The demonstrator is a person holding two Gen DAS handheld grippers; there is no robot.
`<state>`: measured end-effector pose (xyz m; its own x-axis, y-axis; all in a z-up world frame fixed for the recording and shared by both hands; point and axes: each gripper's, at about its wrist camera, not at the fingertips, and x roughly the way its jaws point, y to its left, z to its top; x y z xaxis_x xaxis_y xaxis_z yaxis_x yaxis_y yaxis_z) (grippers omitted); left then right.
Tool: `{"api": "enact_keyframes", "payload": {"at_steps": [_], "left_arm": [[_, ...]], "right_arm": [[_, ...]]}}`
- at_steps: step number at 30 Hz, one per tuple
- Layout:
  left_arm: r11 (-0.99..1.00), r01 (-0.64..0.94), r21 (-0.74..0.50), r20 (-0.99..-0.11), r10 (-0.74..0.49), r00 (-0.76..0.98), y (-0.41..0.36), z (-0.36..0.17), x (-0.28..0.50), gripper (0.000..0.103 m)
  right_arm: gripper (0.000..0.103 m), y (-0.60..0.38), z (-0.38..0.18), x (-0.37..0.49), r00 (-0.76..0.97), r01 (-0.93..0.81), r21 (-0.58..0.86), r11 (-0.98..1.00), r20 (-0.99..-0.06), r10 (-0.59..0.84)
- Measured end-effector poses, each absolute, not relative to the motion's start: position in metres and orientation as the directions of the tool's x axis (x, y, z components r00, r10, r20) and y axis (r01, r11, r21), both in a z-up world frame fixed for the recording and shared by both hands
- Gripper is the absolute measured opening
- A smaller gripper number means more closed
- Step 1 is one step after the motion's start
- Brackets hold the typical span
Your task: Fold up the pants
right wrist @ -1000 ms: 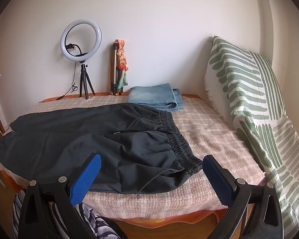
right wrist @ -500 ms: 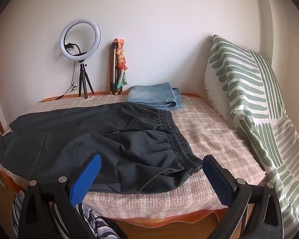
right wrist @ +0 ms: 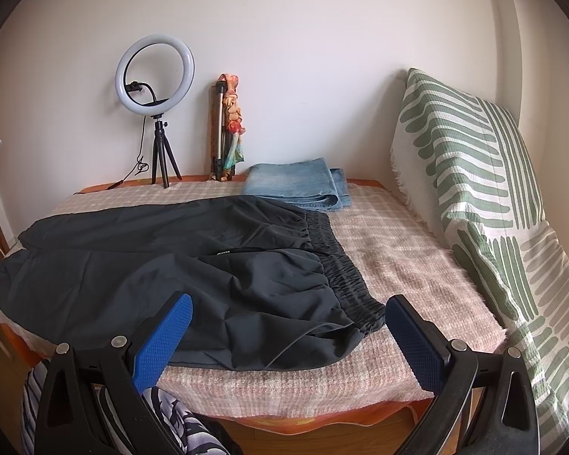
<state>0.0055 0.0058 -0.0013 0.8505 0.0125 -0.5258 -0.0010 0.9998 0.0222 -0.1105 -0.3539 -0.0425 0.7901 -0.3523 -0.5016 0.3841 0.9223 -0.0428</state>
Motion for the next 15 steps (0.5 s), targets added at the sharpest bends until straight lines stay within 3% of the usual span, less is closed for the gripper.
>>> {"api": "enact_keyframes", "payload": {"at_steps": [15], "left_arm": [[1.000,-0.002,0.023,-0.527,0.014,0.850,0.0067,-0.0026,0.0049,0.103]], "right_arm": [[0.103,-0.3569,-0.0437,-0.1120,0.787,0.388,-0.029,0.921,-0.509,-0.348]]}}
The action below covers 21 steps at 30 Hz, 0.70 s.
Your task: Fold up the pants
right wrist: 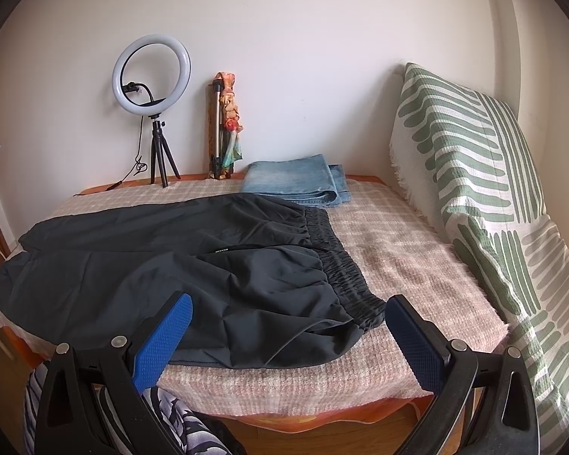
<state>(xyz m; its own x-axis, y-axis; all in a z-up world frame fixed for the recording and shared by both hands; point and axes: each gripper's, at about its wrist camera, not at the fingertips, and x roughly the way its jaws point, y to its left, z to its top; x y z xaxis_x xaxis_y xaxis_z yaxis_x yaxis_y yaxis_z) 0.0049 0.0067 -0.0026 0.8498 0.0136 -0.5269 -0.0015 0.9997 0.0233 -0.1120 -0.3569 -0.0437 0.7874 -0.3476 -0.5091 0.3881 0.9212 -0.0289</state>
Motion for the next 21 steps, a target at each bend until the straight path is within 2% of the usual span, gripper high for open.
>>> {"api": "enact_keyframes", "payload": {"at_steps": [21], "left_arm": [[1.000,-0.003,0.026,-0.528,0.016,0.849,0.0062,-0.0047,0.0055,0.103]], "right_arm": [[0.103,-0.3584,-0.0437,-0.1134,0.787,0.389,-0.026,0.921,-0.511,-0.347]]}}
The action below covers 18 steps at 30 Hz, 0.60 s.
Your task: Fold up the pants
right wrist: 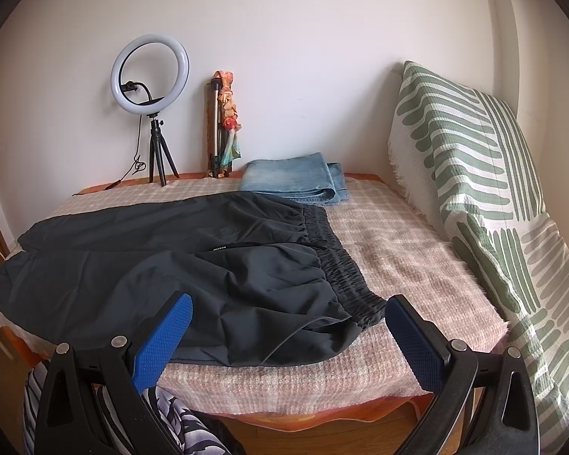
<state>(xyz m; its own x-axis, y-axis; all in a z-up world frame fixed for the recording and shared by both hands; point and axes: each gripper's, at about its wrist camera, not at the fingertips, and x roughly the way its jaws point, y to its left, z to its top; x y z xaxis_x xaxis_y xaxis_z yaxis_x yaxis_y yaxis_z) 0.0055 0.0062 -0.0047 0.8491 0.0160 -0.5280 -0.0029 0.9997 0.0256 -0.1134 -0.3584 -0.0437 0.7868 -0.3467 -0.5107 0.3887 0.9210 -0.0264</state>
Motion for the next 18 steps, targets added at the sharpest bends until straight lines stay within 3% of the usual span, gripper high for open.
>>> {"api": "enact_keyframes", "payload": {"at_steps": [18], "left_arm": [[1.000,-0.008,0.027,-0.531,0.021,0.847,0.0079,-0.0098,0.0064,0.103]], "right_arm": [[0.103,-0.3592,-0.0449,-0.1129,0.786,0.389,-0.026,0.921,-0.513,-0.346]]}}
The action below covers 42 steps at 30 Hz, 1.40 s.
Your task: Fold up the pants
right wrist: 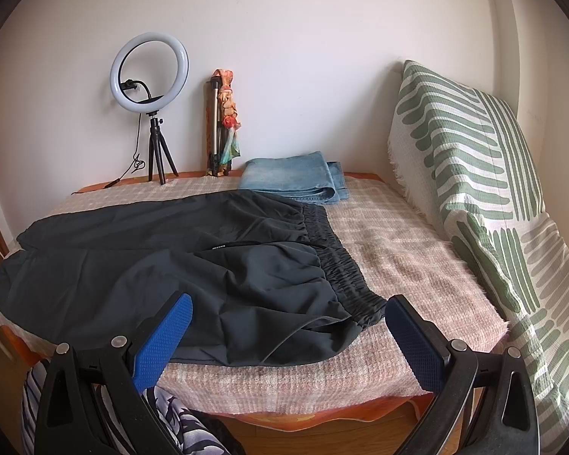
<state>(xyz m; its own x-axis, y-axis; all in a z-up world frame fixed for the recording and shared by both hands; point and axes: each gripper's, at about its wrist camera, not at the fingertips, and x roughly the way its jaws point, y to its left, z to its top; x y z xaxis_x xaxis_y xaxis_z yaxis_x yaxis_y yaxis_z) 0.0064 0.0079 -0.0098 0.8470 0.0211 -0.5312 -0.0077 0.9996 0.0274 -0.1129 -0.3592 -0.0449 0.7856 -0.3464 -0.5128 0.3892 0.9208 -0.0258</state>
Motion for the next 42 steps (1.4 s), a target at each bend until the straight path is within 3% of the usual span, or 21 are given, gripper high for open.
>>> {"api": "enact_keyframes", "payload": {"at_steps": [17,21,27,32,42], "left_arm": [[0.999,-0.016,0.049,-0.601,0.043,0.798,0.055,-0.045,0.030,0.102],[0.999,-0.022,0.041,-0.628,0.042,0.777,0.078,-0.058,0.037,0.086],[0.999,-0.051,-0.001,-0.652,0.038,0.757,0.110,-0.067,0.047,0.074],[0.992,-0.108,-0.058,-0.671,0.042,0.741,0.147,-0.069,0.057,0.058],[0.971,-0.226,-0.071,-0.704,0.112,0.701,0.230,-0.071,0.101,0.039]], "right_arm": [[0.103,-0.362,-0.055,-0.105,0.792,0.273,-0.112,0.955,-0.538,-0.290],[0.102,-0.360,-0.061,-0.103,0.801,0.203,-0.157,0.966,-0.541,-0.256],[0.103,-0.355,-0.070,-0.101,0.825,0.101,-0.203,0.974,-0.531,-0.196],[0.102,-0.340,-0.082,-0.090,0.792,-0.024,-0.260,0.965,-0.594,-0.141],[0.089,-0.299,-0.115,-0.050,0.725,-0.198,-0.279,0.940,-0.687,-0.051]]}}
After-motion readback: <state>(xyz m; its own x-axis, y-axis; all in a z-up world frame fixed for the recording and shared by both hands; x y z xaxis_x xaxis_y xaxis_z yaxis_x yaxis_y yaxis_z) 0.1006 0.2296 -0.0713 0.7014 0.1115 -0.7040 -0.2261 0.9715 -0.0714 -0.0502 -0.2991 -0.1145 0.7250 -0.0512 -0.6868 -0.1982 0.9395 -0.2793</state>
